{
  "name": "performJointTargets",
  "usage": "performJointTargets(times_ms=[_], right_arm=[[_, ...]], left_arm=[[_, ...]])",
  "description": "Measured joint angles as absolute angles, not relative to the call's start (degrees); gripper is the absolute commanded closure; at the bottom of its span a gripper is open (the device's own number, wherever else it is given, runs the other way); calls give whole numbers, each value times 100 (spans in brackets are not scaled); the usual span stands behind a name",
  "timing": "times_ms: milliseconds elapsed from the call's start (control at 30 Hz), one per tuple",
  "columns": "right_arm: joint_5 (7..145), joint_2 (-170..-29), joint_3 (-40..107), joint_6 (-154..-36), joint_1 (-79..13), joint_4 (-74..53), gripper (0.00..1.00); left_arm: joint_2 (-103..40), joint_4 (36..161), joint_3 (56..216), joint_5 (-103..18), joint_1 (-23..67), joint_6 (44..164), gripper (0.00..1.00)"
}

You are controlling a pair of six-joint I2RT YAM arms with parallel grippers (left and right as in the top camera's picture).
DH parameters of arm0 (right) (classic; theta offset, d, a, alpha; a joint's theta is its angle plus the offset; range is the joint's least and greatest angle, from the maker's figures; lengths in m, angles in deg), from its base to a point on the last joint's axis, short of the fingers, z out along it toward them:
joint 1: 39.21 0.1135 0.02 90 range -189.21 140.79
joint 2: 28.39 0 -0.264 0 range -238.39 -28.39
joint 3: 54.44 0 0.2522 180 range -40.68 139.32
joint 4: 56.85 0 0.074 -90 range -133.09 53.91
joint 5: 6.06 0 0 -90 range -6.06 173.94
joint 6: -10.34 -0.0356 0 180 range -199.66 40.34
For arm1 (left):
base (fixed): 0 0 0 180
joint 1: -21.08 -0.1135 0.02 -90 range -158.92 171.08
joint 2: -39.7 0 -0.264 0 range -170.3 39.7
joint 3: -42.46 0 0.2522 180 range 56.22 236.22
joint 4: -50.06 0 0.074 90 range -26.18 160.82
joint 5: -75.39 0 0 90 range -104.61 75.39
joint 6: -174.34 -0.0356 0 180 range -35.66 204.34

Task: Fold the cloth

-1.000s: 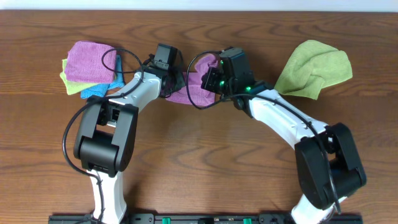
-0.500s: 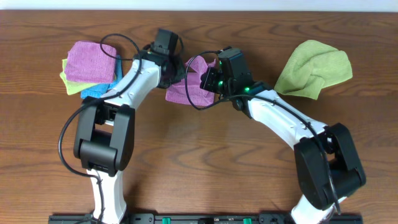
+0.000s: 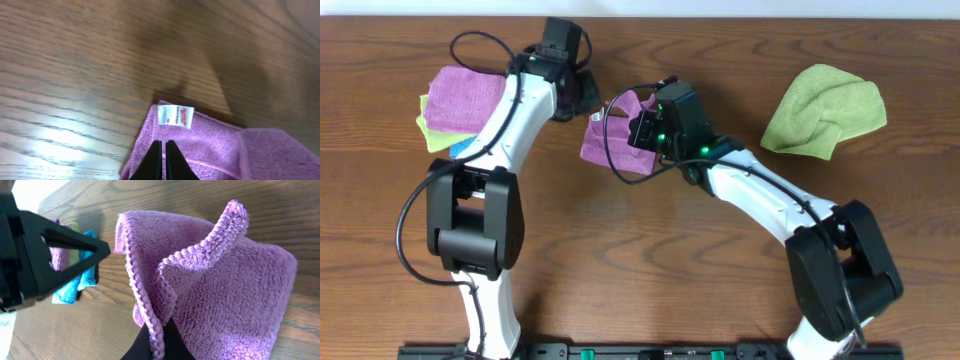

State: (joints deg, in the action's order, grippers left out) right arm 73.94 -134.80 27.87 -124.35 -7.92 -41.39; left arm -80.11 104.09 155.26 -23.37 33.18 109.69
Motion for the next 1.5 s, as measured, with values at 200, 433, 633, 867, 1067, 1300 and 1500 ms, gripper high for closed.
performJointTargets(times_ms=[200, 433, 633, 867, 1067, 1300, 1500], right_arm=[[7413, -13675, 2789, -12453, -773, -4448, 99], [7446, -14068, 3091, -12516, -641, -4476, 99], [7431, -14473, 3644, -12544, -499, -4402, 99], [7433, -14709, 3793, -12553, -438, -4310, 99], [7433, -14711, 3799, -12553, -416, -4382, 97], [7418, -14733, 3801, -12597, -311, -4397, 67], [7330, -14770, 3801, -12577, -303, -4402, 43]], left_arm=[[-8011, 10518, 15590, -2313, 3130, 10824, 94], [-8011, 10595, 15590, -2295, 2986, 10737, 94], [-8011, 10689, 15590, -2293, 2894, 10682, 94], [-8011, 10689, 15590, -2293, 2824, 10680, 94], [-8011, 10691, 15590, -2293, 2820, 10678, 94], [-8011, 10691, 15590, -2293, 2820, 10680, 94], [-8009, 10691, 15590, -2293, 2820, 10680, 94]])
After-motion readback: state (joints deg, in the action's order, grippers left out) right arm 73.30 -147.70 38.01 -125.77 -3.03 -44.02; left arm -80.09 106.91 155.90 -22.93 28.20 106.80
